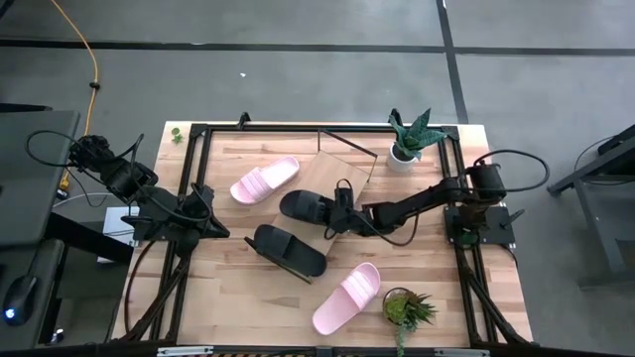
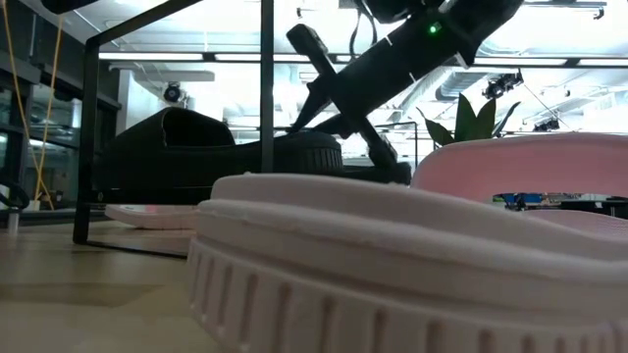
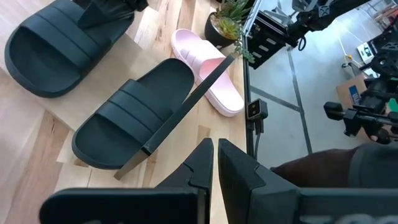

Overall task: Pick and place slides into the shelf
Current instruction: Put the black slipper on the shelf

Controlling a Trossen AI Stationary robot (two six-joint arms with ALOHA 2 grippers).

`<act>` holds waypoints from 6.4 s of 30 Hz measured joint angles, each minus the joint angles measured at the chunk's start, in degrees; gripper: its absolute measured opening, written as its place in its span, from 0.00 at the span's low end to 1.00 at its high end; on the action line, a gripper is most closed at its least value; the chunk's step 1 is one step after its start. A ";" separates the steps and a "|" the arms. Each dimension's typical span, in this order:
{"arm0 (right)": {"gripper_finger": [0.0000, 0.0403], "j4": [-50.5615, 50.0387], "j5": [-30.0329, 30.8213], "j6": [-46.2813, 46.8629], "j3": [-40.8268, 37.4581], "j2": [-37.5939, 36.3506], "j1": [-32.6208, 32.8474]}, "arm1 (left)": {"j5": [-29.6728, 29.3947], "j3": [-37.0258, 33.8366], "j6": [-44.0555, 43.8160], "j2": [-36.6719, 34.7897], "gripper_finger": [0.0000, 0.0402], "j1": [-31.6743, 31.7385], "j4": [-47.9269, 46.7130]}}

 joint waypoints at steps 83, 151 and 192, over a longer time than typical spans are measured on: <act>0.29 -16.11 10.83 25.33 20.28 11.93 7.33 | 4.32 0.00 4.07 -0.04 0.04 0.00 -4.47; 0.35 -16.81 1.78 17.25 20.24 10.75 5.08 | 4.26 0.00 5.73 -0.07 0.04 0.00 -4.47; 0.35 -21.28 3.68 23.76 20.24 10.73 6.13 | 3.87 0.00 5.97 -0.07 0.04 0.00 -5.08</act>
